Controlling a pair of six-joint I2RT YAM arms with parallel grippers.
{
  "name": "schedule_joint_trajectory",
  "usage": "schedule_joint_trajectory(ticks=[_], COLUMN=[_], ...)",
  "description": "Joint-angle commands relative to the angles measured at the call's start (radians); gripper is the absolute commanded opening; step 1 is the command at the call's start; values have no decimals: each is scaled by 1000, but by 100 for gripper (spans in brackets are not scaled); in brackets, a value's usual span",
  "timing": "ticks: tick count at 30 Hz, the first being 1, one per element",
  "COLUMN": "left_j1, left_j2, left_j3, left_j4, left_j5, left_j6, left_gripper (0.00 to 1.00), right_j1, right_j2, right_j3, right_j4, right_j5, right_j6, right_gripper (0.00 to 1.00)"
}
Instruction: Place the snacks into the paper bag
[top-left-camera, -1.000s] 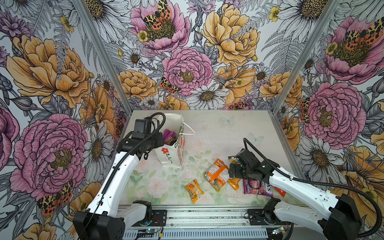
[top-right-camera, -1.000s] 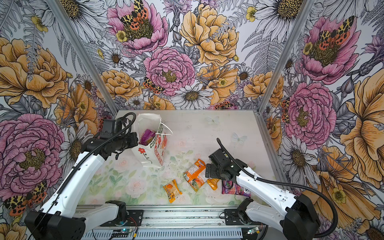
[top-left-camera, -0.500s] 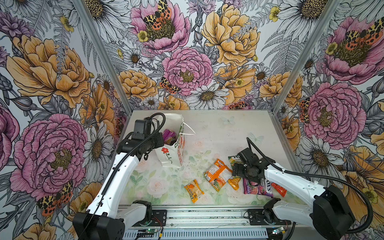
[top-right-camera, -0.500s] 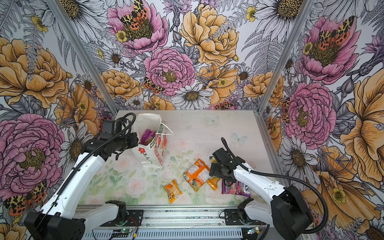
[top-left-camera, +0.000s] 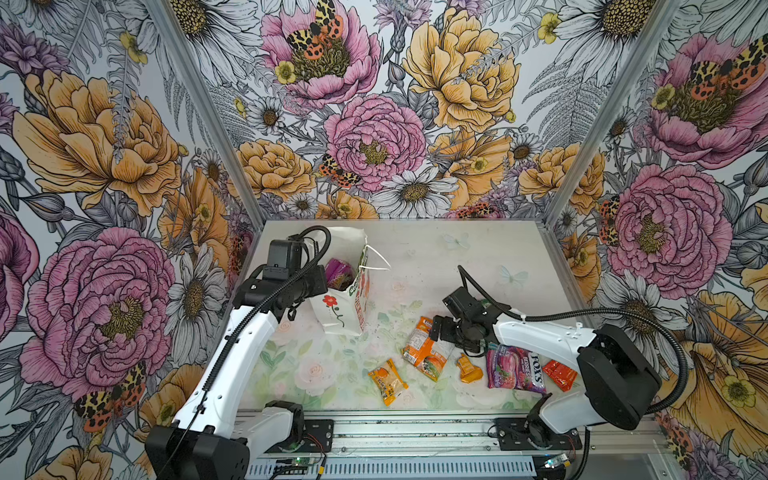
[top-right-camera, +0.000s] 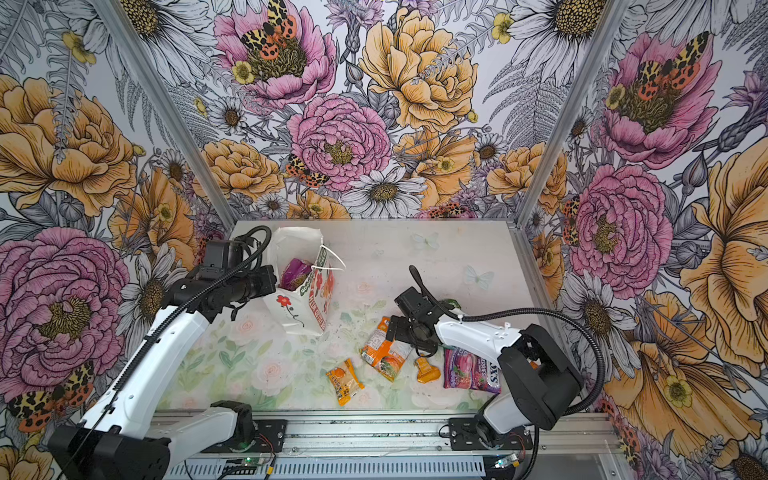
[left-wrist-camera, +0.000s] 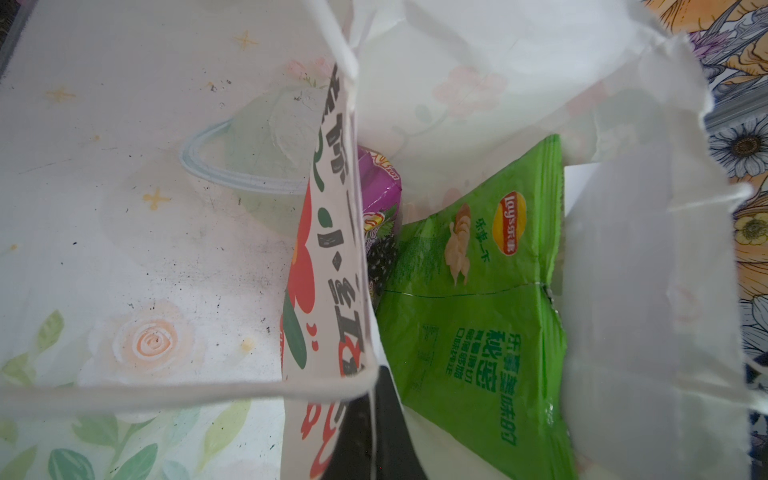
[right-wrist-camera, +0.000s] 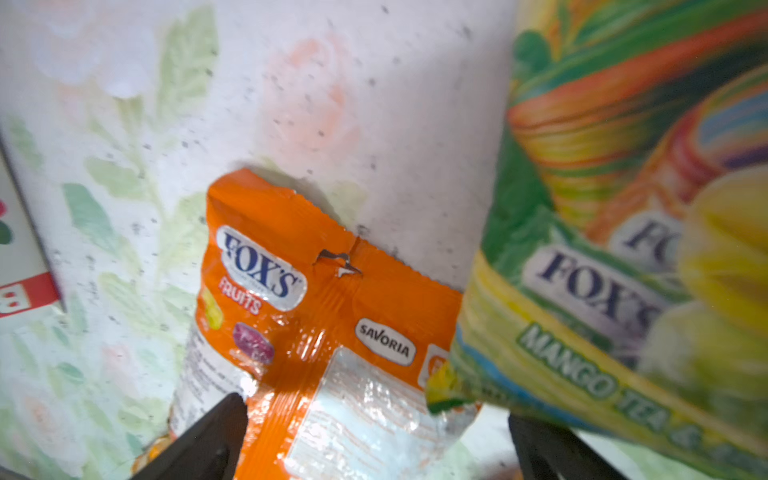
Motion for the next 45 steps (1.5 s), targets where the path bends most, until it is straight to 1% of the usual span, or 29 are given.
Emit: schedule_joint_trajectory(ticks=[1,5,8,10,14,16,18,21,25,29,33,36,38,42,45], left_j1=[11,11,13,12,11,13,13,13,13,11,12,12,11,13,12], left_j2=[-17,-13,-15,-14,-14,-15,-14,-11,-18,-14,-11,-14,-16,-6,-1], left_j3=[-18,-18,-18,-18,-18,-19,-18,-18,-19,-18,-21,-20,-21,-19,-21], left_j4=[23,23,23,23,23,23,23,22,22,24,24,24,26,27,25], left_j5=[-20,-17,-16,-16,-11,-3,-4,-5,-1,-2,-6,-7,-9,-5,1], left_j6=[27,26,26,27,23,22,24,24,23,21,20,22,22,22,23], left_gripper=[0,0,0,0,0,0,0,0,0,0,0,0,0,0,0], right_j1=[-1,-61,-138,-196,-289,-306,-305,-296,-247,-154,-79,-46,-44,-65,-128], right_j2=[-41,-136,-225,-264,-279,-255,-223,-184,-115,-39,16,34,35,-19,-49], right_j3=[47,29,-19,-50,-106,-123,-133,-162,-152,-71,4,46,68,98,121], right_j4=[17,-84,-147,-163,-171,-162,-141,-64,23,36,39,37,24,-65,-166], right_j5=[3,60,111,123,128,114,86,25,-30,-9,-16,-20,-31,59,179], right_j6=[-33,-105,-153,-181,-188,-173,-162,-120,-62,-41,-25,-33,-57,-161,-262], right_gripper=[100,100,100,100,100,100,100,100,100,100,100,99,99,99,99])
